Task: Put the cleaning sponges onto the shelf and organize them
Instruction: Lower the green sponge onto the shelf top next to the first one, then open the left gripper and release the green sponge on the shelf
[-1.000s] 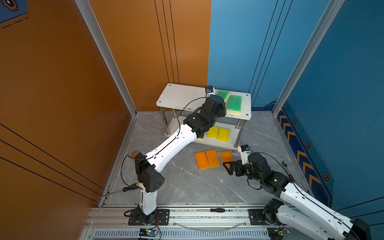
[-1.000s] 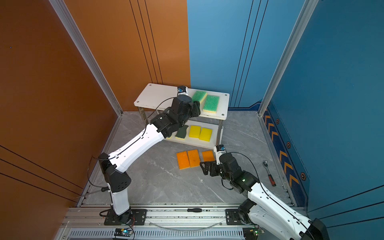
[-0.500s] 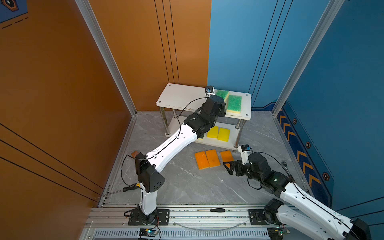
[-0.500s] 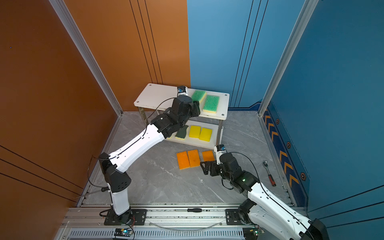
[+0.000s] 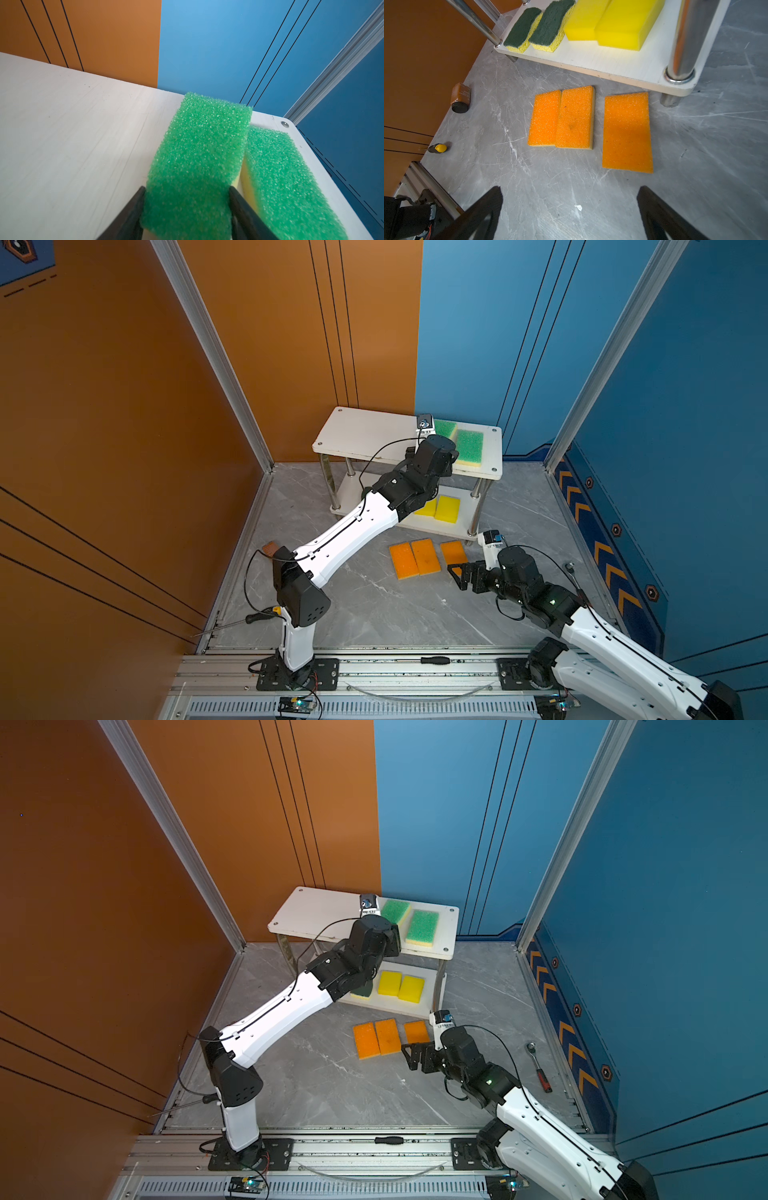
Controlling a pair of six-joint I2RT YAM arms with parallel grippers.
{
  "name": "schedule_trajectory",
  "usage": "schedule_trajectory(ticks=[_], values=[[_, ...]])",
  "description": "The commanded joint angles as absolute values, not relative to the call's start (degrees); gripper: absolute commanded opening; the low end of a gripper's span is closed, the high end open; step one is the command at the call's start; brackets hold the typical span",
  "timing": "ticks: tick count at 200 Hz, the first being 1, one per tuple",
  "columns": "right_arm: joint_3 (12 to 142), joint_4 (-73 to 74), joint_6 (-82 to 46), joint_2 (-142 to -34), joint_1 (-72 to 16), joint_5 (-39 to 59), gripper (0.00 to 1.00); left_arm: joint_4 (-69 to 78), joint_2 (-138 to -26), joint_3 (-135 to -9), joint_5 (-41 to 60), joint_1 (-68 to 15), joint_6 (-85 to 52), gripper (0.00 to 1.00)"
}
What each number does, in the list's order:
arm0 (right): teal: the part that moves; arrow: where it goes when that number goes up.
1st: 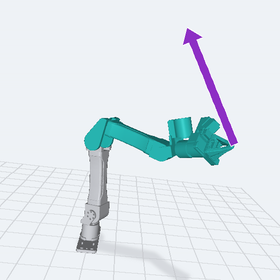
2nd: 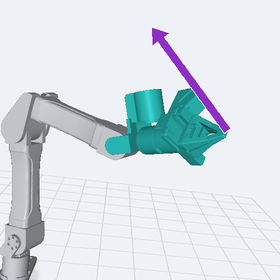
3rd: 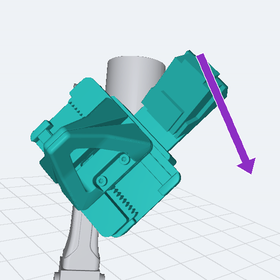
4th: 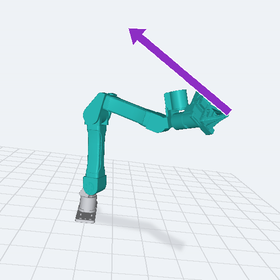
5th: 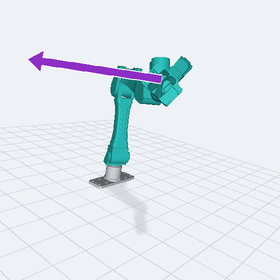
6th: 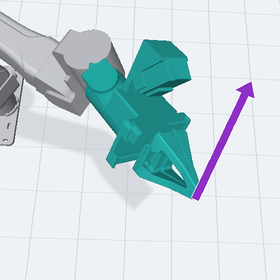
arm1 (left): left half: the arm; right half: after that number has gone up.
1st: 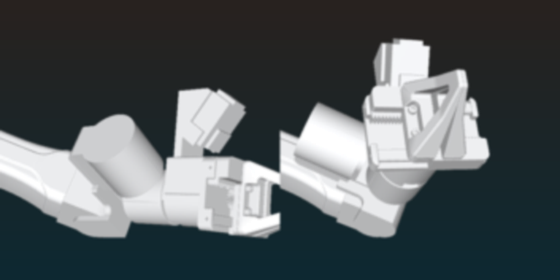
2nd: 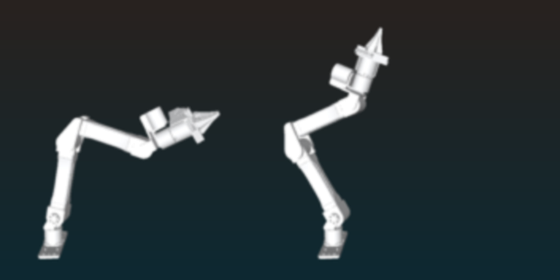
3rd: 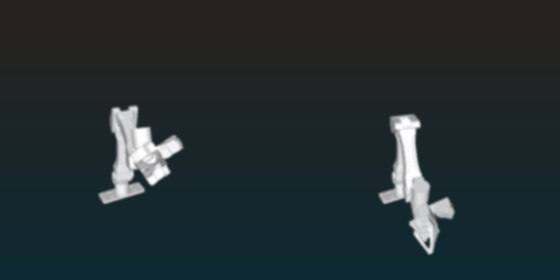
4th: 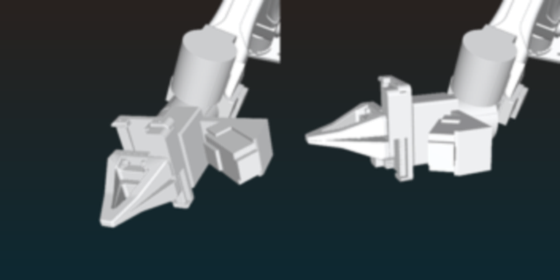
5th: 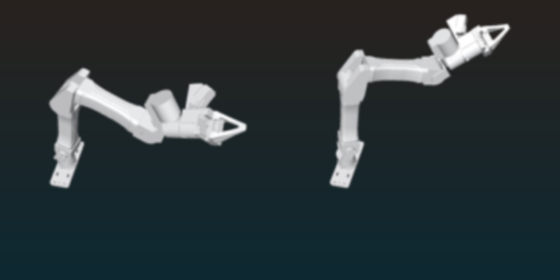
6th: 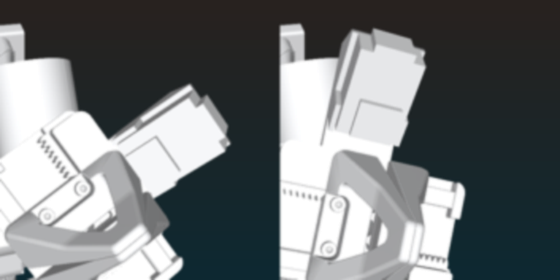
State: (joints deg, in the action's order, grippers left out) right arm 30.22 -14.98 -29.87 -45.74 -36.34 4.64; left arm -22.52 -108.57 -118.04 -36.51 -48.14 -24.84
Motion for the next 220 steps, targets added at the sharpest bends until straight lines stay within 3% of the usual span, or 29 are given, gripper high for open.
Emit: schedule_trajectory(ticks=[1,175,220], values=[[29.44,-16.44,-29.36,-45.0,-35.98,4.64,1.0,-23.38,-108.5,-119.17,-39.63,-48.43,-23.29,0.62],[28.95,-16.79,-29.44,-43.95,-35.6,4.68,1.0,-23.37,-108.92,-119.18,-39.29,-48.25,-23.82,0.7],[29.09,-16.71,-29.44,-44.03,-35.61,4.79,1.0,-23.29,-107.75,-118.57,-34.35,-48.2,-26.1,0.71]])
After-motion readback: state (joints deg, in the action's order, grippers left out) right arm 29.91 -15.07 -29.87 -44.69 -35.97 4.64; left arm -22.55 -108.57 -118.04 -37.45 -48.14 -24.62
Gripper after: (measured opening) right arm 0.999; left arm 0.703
